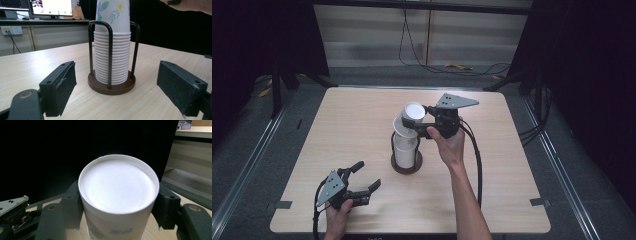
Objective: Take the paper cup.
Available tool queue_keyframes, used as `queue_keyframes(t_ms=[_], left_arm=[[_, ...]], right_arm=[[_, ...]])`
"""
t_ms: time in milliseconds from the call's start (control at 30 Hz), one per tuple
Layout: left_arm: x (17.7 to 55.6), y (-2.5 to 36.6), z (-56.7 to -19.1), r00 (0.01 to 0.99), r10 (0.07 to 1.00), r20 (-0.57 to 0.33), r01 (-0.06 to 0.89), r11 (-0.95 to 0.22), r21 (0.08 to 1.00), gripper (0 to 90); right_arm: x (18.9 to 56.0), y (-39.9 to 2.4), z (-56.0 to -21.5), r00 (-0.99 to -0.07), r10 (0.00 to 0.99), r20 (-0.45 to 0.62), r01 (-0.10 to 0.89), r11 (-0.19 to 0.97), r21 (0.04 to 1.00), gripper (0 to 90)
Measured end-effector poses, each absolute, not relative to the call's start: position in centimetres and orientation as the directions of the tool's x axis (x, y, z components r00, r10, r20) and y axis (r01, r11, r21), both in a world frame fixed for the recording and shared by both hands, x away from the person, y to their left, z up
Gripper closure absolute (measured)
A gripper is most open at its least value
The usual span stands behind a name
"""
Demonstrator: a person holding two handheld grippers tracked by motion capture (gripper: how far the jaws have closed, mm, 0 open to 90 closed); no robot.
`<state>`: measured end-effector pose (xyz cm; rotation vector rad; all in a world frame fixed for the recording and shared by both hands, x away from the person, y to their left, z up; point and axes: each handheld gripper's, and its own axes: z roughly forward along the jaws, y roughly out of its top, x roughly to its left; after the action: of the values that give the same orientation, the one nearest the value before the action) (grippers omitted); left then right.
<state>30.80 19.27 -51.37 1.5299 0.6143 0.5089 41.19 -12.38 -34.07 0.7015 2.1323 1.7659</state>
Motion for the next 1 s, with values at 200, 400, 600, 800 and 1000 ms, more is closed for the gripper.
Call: queue_keyframes(t_ms=[200,400,600,800,1000], left_arm=[[30.9,19.2,-51.3,0.748,0.661,-0.059,0.083,-0.005,0.997,15.4],[31.2,19.1,-51.3,0.757,0.649,-0.072,0.1,-0.006,0.995,15.7],[31.7,18.8,-51.2,0.774,0.629,-0.069,0.122,-0.04,0.992,15.7],[32.0,17.9,-51.1,0.788,0.611,-0.077,0.143,-0.061,0.988,15.7],[32.0,17.2,-50.4,0.806,0.587,-0.07,0.134,-0.065,0.989,15.4]], right_arm=[[40.8,-13.3,-34.1,-0.843,0.524,0.123,0.194,0.082,0.978,35.5],[40.2,-14.4,-34.0,-0.835,0.536,0.124,0.187,0.065,0.98,35.7],[39.5,-15.5,-34.1,-0.828,0.543,0.139,0.193,0.045,0.98,35.8],[38.7,-16.7,-34.8,-0.817,0.558,0.146,0.203,0.04,0.978,36.0],[37.9,-17.7,-35.3,-0.813,0.561,0.157,0.21,0.031,0.977,36.1]])
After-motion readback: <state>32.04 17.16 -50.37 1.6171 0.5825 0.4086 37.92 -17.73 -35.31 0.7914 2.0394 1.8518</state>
